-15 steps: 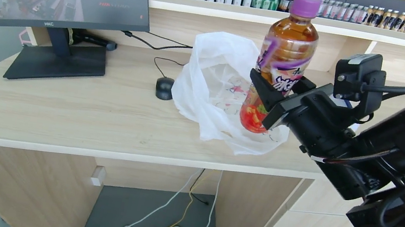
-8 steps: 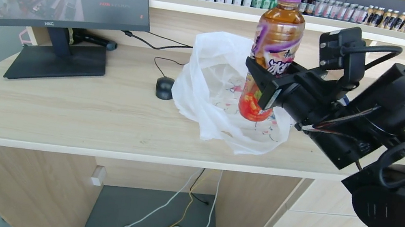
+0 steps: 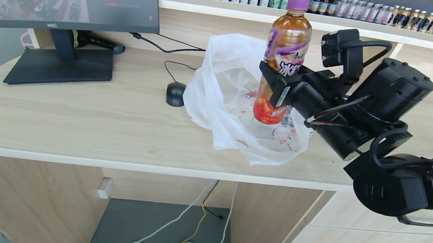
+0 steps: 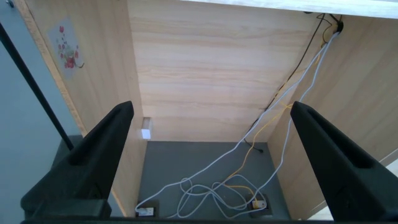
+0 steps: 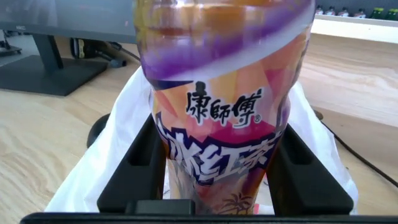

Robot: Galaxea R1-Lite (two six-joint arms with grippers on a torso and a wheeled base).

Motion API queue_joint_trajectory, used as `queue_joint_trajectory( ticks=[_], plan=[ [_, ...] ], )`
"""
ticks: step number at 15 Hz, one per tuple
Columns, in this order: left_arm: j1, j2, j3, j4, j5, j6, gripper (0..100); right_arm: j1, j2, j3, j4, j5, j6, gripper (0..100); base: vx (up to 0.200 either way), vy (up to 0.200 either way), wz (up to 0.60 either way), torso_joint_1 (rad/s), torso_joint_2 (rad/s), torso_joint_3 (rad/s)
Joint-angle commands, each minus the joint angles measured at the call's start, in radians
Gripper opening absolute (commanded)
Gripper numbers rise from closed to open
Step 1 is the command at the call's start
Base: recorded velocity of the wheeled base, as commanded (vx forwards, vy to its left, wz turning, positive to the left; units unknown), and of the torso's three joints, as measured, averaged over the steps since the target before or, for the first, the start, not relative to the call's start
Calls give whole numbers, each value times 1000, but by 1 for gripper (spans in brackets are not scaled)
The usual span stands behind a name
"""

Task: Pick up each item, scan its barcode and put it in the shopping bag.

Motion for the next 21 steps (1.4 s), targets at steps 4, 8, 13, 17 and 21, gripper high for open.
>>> queue_joint_trajectory(
  ticks=[4,8,13,17,21],
  plan=[
    [0,0,0,0,0,0,100,-14,112,-200,75,1,3,0,0,0,0,0,0,0],
    [0,0,0,0,0,0,100,-18,184,-375,173,1,30,0,0,0,0,0,0,0],
    [0,0,0,0,0,0,100,-44,253,-515,257,2,58,0,0,0,0,0,0,0],
    [0,0,0,0,0,0,100,-49,336,-607,260,2,58,0,0,0,0,0,0,0],
    [0,0,0,0,0,0,100,-49,357,-624,262,7,58,0,0,0,0,0,0,0]
  ],
)
